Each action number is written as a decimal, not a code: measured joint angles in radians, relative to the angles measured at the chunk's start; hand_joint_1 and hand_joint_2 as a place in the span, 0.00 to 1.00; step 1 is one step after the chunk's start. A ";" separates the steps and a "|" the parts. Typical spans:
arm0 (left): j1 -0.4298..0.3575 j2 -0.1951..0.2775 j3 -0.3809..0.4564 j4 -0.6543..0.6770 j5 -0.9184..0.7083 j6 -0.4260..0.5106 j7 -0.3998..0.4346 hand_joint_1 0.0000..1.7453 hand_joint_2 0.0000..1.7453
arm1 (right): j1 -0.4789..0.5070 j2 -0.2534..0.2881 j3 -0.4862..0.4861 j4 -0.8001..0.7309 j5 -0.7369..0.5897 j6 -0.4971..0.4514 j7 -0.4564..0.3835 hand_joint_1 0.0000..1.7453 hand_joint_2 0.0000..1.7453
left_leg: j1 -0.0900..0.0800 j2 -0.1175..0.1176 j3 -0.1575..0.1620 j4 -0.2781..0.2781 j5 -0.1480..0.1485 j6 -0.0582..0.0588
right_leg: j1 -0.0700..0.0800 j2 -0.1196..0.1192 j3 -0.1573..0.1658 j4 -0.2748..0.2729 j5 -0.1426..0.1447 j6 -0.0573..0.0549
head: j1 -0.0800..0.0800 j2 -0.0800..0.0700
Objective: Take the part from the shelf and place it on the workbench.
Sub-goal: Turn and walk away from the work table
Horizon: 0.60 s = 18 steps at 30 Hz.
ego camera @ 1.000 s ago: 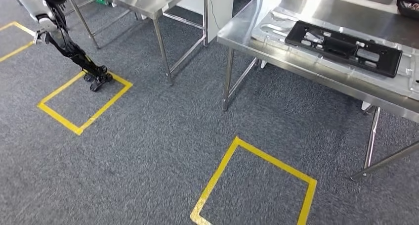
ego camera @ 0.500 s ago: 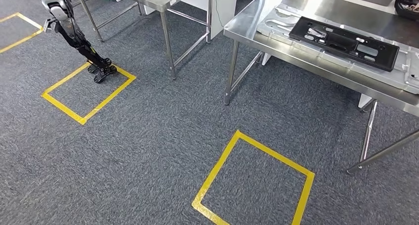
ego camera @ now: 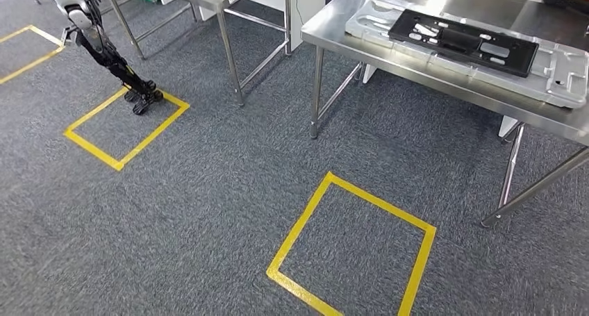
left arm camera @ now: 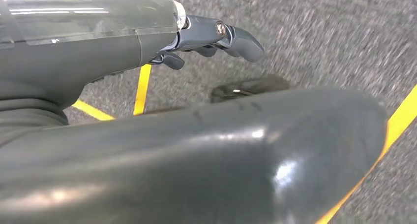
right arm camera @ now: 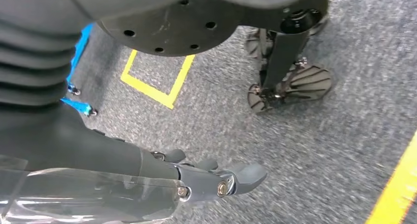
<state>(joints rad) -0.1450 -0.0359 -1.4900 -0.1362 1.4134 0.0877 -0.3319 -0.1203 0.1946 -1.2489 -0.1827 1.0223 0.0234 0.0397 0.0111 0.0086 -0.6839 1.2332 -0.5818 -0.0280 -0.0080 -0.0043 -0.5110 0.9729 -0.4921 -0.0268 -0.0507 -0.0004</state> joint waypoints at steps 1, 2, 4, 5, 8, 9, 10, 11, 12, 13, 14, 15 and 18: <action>0.000 0.000 0.000 0.000 0.000 0.000 0.000 0.00 0.00 | 0.001 0.000 0.000 0.000 -0.001 0.000 0.000 0.00 0.00 | 0.000 0.000 -0.005 0.041 -0.007 -0.001 | 0.002 0.003 -0.010 0.001 0.008 0.000 | 0.000 0.000; 0.000 0.000 0.000 0.000 0.000 0.000 -0.001 0.00 0.00 | 0.001 0.000 0.000 0.000 -0.003 -0.001 0.000 0.00 0.00 | 0.000 -0.001 0.004 0.051 0.006 0.000 | 0.004 0.008 -0.020 0.002 0.015 0.001 | 0.000 0.000; 0.000 0.000 0.000 0.000 0.000 0.000 -0.002 0.00 0.00 | 0.001 0.000 0.000 0.000 -0.006 -0.002 0.000 0.00 0.00 | -0.001 -0.013 0.080 -0.044 0.057 0.011 | 0.007 0.024 -0.036 0.005 0.028 0.004 | 0.000 0.000; 0.000 0.001 0.000 0.000 0.000 0.000 -0.002 0.00 0.00 | 0.000 0.002 0.000 0.000 -0.008 -0.003 0.000 0.00 0.00 | -0.002 -0.033 0.134 -0.124 0.072 0.021 | 0.008 0.033 -0.042 0.007 0.033 0.006 | 0.000 0.000; 0.000 0.006 0.000 0.000 0.000 0.000 -0.004 0.00 0.00 | -0.002 0.006 0.000 0.000 -0.012 -0.006 0.000 0.00 0.00 | -0.006 -0.070 0.223 -0.268 0.073 0.037 | 0.007 0.059 -0.056 0.010 0.049 0.020 | 0.000 0.000; 0.000 0.005 0.000 0.000 0.000 0.000 -0.004 0.00 0.00 | -0.001 0.006 0.000 0.000 -0.012 -0.007 0.000 0.00 0.00 | -0.006 -0.062 0.223 -0.275 0.075 0.037 | 0.006 0.069 -0.059 0.010 0.055 0.026 | 0.000 0.000; -0.001 0.005 0.000 0.000 0.000 0.000 -0.004 0.00 0.00 | -0.001 0.005 0.000 0.000 -0.013 -0.008 0.000 0.00 0.00 | -0.005 -0.050 0.222 -0.280 0.080 0.040 | 0.006 0.072 -0.063 0.014 0.057 0.031 | 0.000 0.000; -0.002 0.004 0.000 0.000 0.001 0.000 -0.004 0.00 0.00 | 0.000 0.005 0.000 0.000 -0.014 -0.009 0.000 0.00 0.00 | -0.002 -0.039 0.221 -0.285 0.085 0.045 | 0.006 0.066 -0.070 0.025 0.049 0.037 | 0.000 0.000; -0.003 0.003 0.000 0.000 0.001 0.000 -0.005 0.00 0.00 | 0.001 0.004 0.000 0.000 -0.014 -0.011 0.001 0.00 0.00 | 0.001 -0.027 0.219 -0.290 0.091 0.050 | 0.005 0.053 -0.086 0.055 0.027 0.042 | 0.000 0.000; -0.002 0.003 0.000 0.000 0.001 0.000 -0.005 0.00 0.00 | 0.001 0.004 0.000 0.000 -0.015 -0.014 0.001 0.00 0.00 | 0.002 -0.014 0.216 -0.292 0.096 0.054 | 0.003 0.036 -0.110 0.107 -0.007 0.047 | 0.000 0.000; -0.001 0.003 0.000 0.000 0.001 0.000 -0.005 0.00 0.00 | 0.001 0.004 0.000 0.000 -0.015 -0.016 0.001 0.00 0.00 | 0.001 -0.002 0.212 -0.292 0.098 0.057 | 0.000 0.024 -0.141 0.174 -0.045 0.054 | 0.000 0.000; 0.000 0.003 0.000 0.000 0.001 0.000 -0.005 0.00 0.00 | 0.001 0.004 0.000 0.000 -0.015 -0.018 0.001 0.00 0.00 | 0.000 0.011 0.207 -0.290 0.099 0.057 | -0.003 0.018 -0.171 0.243 -0.077 0.060 | 0.000 0.000; 0.000 0.002 0.000 0.000 0.001 0.000 -0.005 0.00 0.00 | 0.004 0.003 0.000 0.000 -0.016 -0.026 0.000 0.00 0.00 | 0.002 0.048 0.196 -0.279 0.099 0.052 | -0.015 0.005 -0.168 0.269 -0.065 0.075 | 0.000 0.000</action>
<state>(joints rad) -0.1455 -0.0334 -1.4900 -0.1358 1.4145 0.0881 -0.3373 -0.1162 0.1978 -1.2493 -0.1827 1.0067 -0.0023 0.0399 0.0129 0.0562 -0.4875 0.9540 -0.4827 0.0243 -0.0229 0.0005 -0.6790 1.2423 -0.5569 0.0479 -0.0504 -0.0004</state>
